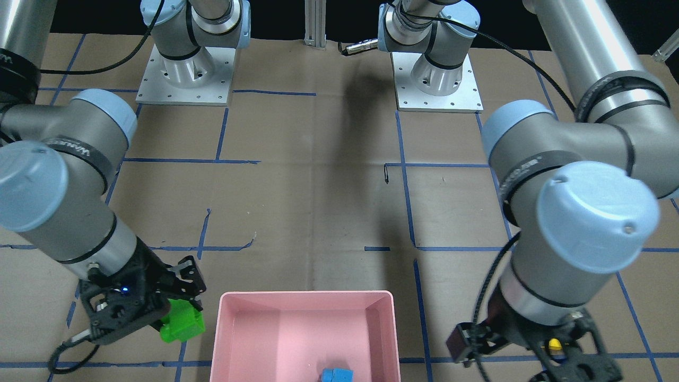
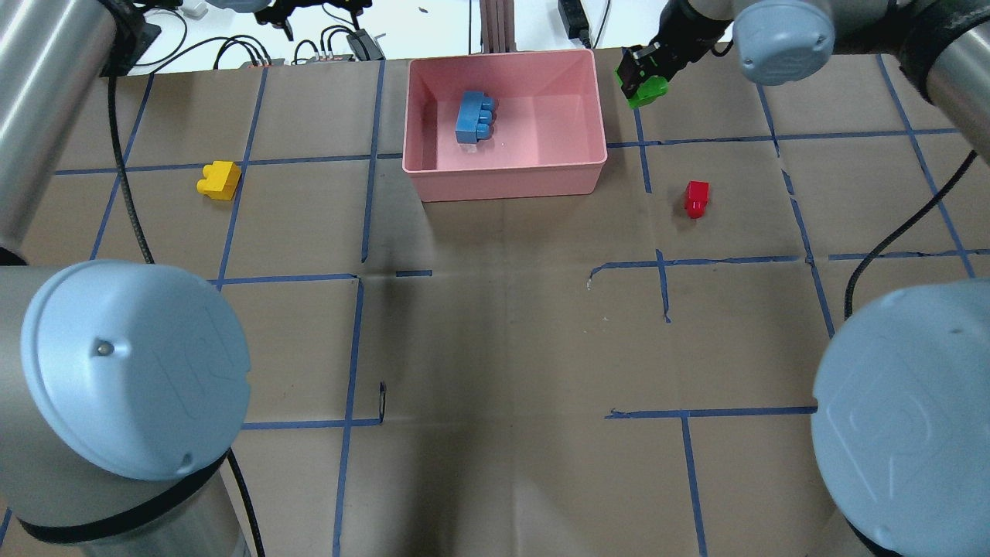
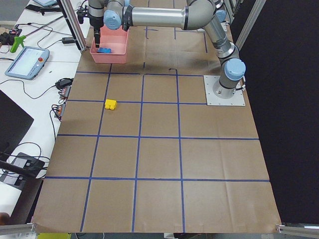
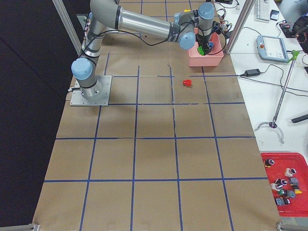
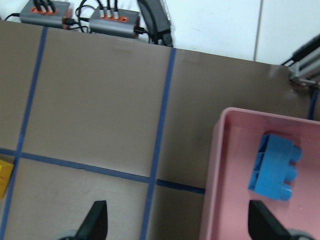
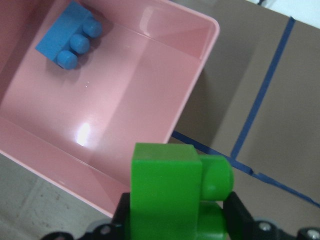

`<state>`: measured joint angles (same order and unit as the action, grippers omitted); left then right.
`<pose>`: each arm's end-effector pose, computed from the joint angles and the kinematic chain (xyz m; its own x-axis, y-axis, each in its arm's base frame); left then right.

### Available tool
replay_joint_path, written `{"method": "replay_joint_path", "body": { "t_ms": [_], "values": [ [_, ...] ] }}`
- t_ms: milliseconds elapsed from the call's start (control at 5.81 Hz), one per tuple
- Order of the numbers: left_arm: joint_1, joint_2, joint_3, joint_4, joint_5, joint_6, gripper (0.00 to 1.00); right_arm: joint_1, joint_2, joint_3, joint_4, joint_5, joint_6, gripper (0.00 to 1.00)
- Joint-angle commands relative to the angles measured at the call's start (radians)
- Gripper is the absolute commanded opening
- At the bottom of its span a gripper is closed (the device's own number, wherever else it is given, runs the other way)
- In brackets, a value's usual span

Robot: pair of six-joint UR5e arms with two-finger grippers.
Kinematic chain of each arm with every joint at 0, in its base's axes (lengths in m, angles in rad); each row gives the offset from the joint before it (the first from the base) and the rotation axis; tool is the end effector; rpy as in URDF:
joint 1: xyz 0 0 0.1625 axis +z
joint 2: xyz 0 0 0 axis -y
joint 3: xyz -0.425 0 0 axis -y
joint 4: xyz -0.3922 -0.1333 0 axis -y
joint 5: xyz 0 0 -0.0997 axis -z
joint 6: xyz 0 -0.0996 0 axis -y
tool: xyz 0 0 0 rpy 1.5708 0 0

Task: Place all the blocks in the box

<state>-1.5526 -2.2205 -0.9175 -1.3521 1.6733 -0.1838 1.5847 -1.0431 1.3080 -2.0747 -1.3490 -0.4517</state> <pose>-0.1091 -0.7705 0.4277 -0.9742 -0.2182 -0.0578 -0.1992 0.9514 -0.2350 0.1651 -0.7102 0.3562 -0.8710 -0.4831 -0.0890 -0.4376 0.8454 -0.3063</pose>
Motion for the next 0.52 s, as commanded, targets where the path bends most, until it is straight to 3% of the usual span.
{"method": "replay_joint_path", "body": {
  "t_ms": [0, 344],
  "values": [
    [0.113, 0.013, -0.009, -0.018, -0.001, 0.114, 0.99, 0.113, 0.133, -0.152, -0.074, 0.011, 0.010, 0.08],
    [0.265, -0.001, -0.049, -0.050, -0.064, 0.301, 0.98, 0.164, 0.242, -0.268, -0.064, 0.002, 0.013, 0.11]
  ]
}}
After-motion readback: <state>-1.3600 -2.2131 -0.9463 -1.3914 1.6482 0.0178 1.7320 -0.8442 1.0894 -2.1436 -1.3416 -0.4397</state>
